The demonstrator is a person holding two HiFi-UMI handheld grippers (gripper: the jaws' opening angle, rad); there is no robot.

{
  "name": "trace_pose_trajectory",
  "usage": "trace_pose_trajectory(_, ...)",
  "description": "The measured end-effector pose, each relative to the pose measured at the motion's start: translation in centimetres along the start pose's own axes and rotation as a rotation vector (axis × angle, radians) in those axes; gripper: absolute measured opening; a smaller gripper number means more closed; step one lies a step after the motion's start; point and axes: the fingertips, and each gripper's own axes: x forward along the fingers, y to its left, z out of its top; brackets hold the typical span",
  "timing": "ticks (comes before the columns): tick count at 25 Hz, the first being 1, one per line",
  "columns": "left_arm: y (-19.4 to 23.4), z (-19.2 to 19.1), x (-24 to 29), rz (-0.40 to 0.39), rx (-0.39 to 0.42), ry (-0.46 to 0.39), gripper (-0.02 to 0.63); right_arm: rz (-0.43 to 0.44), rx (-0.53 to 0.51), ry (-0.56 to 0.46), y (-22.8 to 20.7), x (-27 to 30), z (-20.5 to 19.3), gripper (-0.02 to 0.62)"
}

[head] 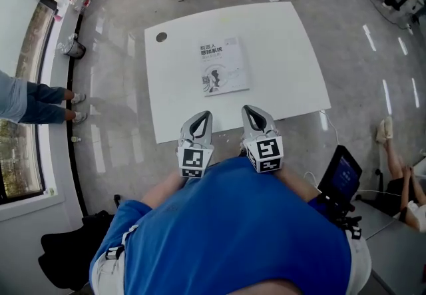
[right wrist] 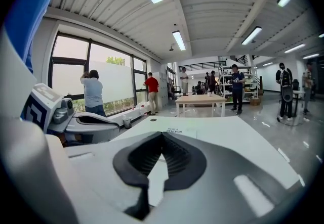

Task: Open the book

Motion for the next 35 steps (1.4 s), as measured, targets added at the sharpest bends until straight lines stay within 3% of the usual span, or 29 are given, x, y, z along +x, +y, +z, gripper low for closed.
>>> trace_pose_trajectory(13,2.0,0.2,7.6,0.149,-0.019,0.113,0.007,0.085,0.023,0.094,-8.9,7.1,-0.6,0.003)
trace_pose_trajectory(25,5.3,-3.5,9.3,0.159,-0.041,0.173,0.007,0.055,0.048,0.195,-9.4,11.2,-3.2,0.003)
trace_pose_trajectory(35,7.3,-9.5,10.9,0.155,-0.046,0.302,0.007,0.033,0.064,0.327,-10.0,13.8,-7.8,0.005)
